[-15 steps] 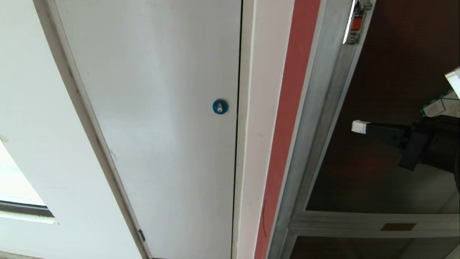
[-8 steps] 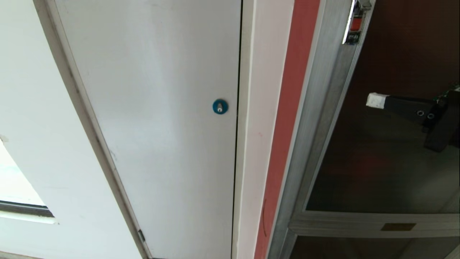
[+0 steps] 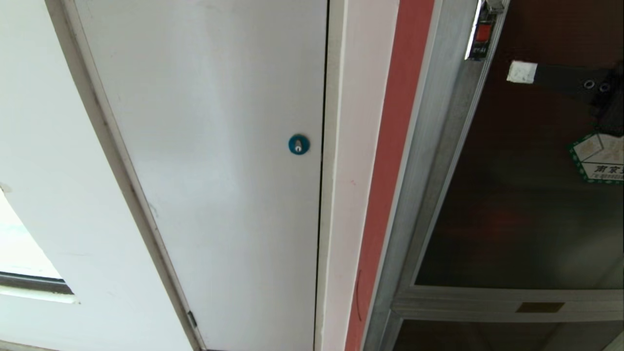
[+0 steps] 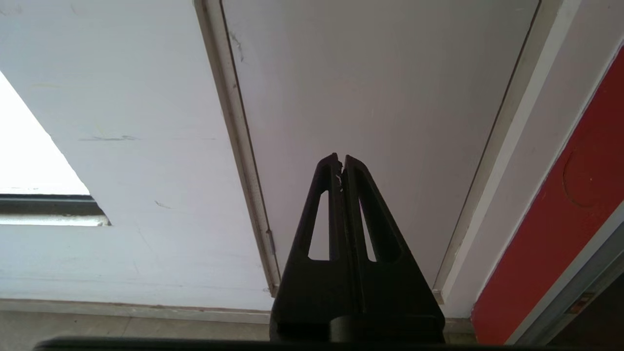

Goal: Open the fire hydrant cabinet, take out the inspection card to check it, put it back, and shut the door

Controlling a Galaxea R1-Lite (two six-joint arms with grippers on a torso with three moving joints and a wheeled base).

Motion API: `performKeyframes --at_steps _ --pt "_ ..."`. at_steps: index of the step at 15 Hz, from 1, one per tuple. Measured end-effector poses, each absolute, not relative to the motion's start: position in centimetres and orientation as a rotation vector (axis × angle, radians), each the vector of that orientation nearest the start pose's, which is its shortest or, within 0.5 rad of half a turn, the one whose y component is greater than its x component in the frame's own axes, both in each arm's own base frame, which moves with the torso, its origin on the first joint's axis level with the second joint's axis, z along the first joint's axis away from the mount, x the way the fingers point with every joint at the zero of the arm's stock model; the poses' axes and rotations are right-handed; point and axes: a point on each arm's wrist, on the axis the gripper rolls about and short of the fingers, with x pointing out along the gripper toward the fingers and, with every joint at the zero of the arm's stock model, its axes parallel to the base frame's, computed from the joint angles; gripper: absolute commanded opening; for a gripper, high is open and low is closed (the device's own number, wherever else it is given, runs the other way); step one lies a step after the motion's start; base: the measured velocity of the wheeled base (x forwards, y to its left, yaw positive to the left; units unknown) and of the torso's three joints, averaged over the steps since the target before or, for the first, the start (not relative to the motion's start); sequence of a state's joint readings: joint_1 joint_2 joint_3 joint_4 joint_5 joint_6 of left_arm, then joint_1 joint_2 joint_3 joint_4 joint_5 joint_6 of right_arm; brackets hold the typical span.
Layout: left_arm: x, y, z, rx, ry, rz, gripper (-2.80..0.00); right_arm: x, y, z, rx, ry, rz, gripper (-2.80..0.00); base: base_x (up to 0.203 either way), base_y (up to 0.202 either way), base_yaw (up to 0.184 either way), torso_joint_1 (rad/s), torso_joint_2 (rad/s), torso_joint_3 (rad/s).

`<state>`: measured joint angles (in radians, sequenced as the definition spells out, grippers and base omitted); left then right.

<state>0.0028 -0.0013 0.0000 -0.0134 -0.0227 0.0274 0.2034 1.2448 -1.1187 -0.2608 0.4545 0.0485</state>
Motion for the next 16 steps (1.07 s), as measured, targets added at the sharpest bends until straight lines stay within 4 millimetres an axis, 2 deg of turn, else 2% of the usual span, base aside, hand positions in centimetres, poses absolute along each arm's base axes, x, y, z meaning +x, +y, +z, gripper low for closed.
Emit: performKeyframes --at_steps 8,16 --pt "-2.3 -0.1 7.7 0.028 -0.015 -0.020 -2.80 19.4 5.2 39.8 0.026 -0.169 0.656 -2.80 0.000 0.000 0.000 0.000 0.00 0.000" --pt "-2.3 -0.1 7.7 0.027 -0.015 -0.020 -2.80 21.1 5.5 41.6 0.027 -0.201 0.621 -2.80 0.000 0.000 0.000 0.000 0.00 0.000"
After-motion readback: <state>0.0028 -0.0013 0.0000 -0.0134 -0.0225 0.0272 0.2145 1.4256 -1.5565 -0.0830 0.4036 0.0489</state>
